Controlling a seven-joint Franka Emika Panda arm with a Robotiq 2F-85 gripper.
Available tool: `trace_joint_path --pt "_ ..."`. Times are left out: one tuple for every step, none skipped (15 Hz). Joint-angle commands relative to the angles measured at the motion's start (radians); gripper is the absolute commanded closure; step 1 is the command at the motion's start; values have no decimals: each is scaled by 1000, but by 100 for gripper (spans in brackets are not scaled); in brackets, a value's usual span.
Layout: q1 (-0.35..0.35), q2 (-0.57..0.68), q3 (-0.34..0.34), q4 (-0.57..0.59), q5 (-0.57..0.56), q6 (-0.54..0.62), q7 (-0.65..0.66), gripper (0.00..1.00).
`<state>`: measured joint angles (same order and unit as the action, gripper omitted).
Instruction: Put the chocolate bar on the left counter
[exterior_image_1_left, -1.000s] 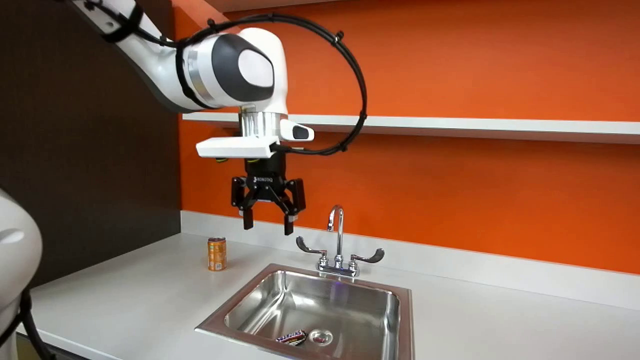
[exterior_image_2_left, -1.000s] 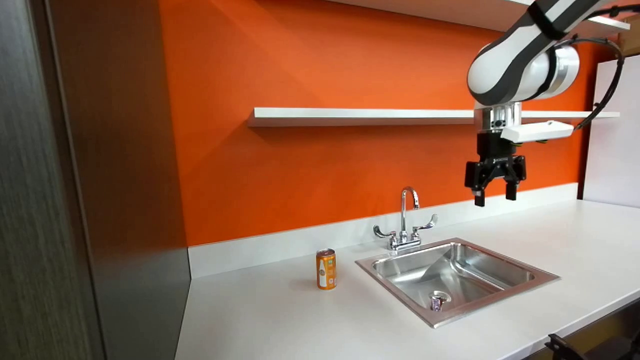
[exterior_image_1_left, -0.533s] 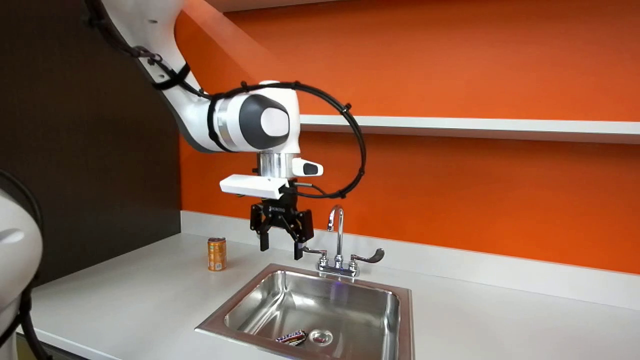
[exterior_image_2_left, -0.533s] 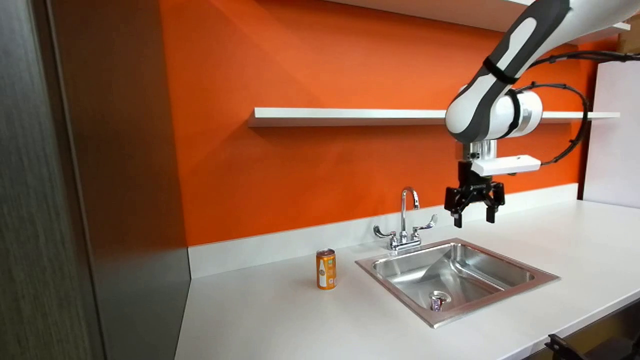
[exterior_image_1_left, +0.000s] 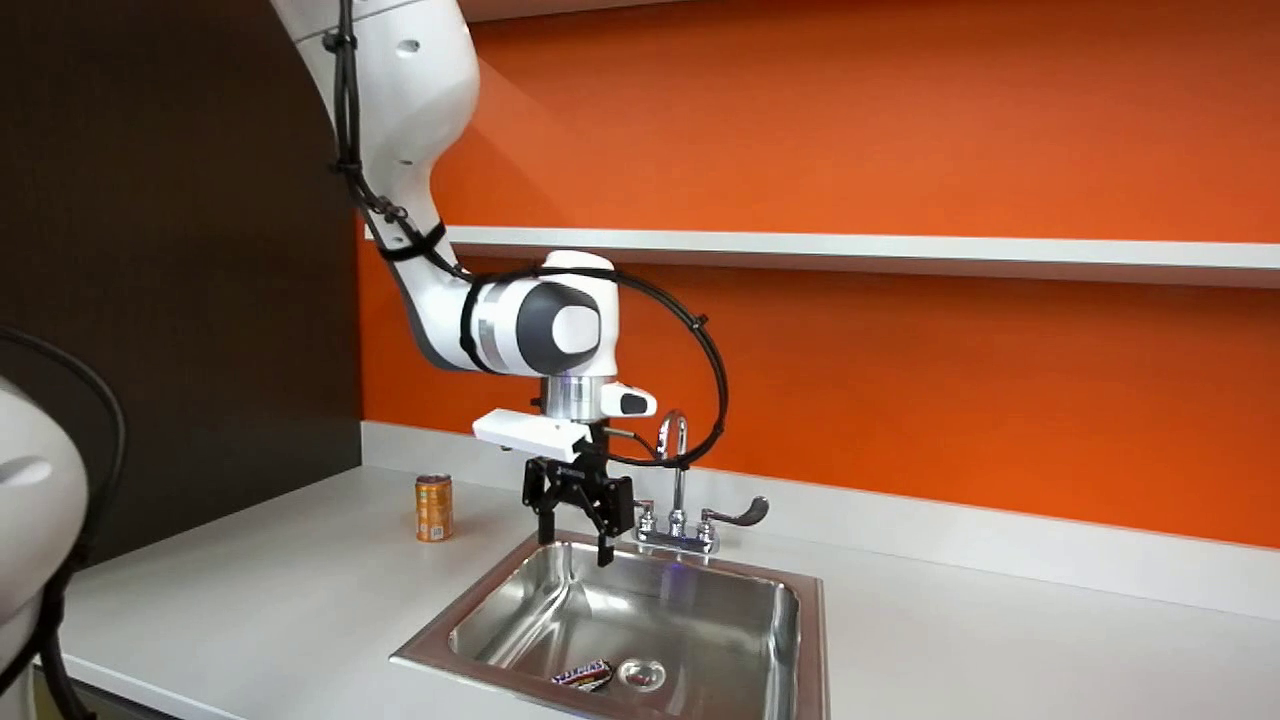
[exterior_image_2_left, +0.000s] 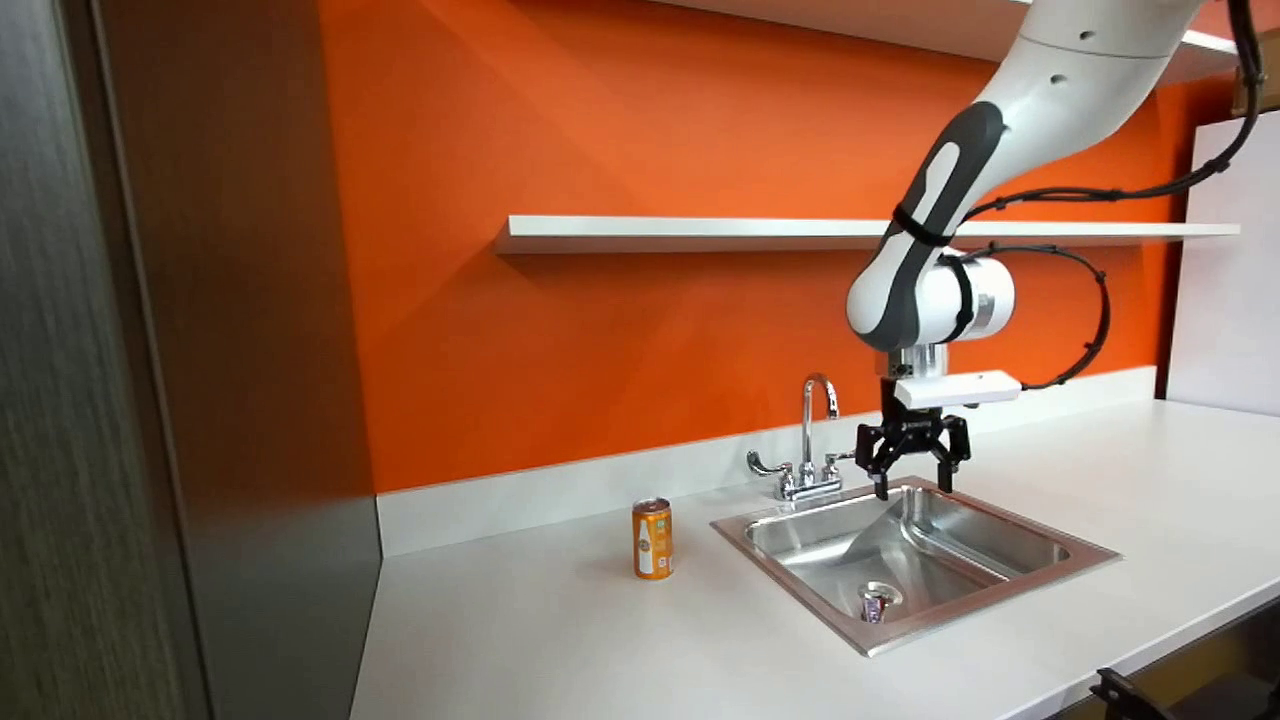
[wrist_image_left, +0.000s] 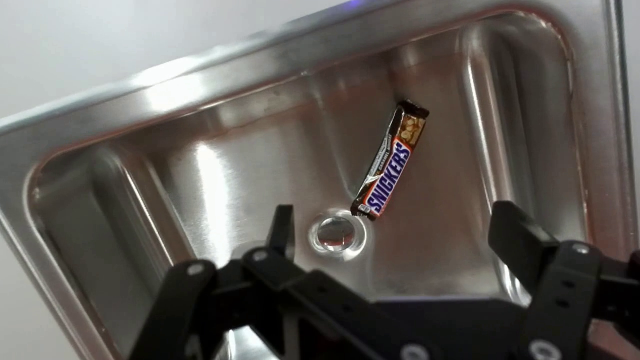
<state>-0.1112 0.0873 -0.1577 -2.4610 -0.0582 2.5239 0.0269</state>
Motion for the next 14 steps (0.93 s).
trace_joint_path --pt "6 140 18 97 15 22 54 0" --pt "9 171 20 115 19 25 60 0" --pt "13 198 21 128 20 26 77 0" --pt "17 223 21 144 21 27 91 0" --pt "17 250 27 159 36 27 95 0" --pt "27 273 20 171 26 35 125 0" --pt "30 295 24 184 37 35 132 0" --pt "42 317 16 193 28 44 162 0" --pt "51 336 13 202 26 51 184 0" --pt "61 357 11 212 25 60 206 0" --pt "70 376 9 220 25 68 225 0" --pt "80 396 6 228 24 76 243 0" --pt "88 413 3 234 26 81 259 0" --pt "97 428 0 239 27 88 276 0"
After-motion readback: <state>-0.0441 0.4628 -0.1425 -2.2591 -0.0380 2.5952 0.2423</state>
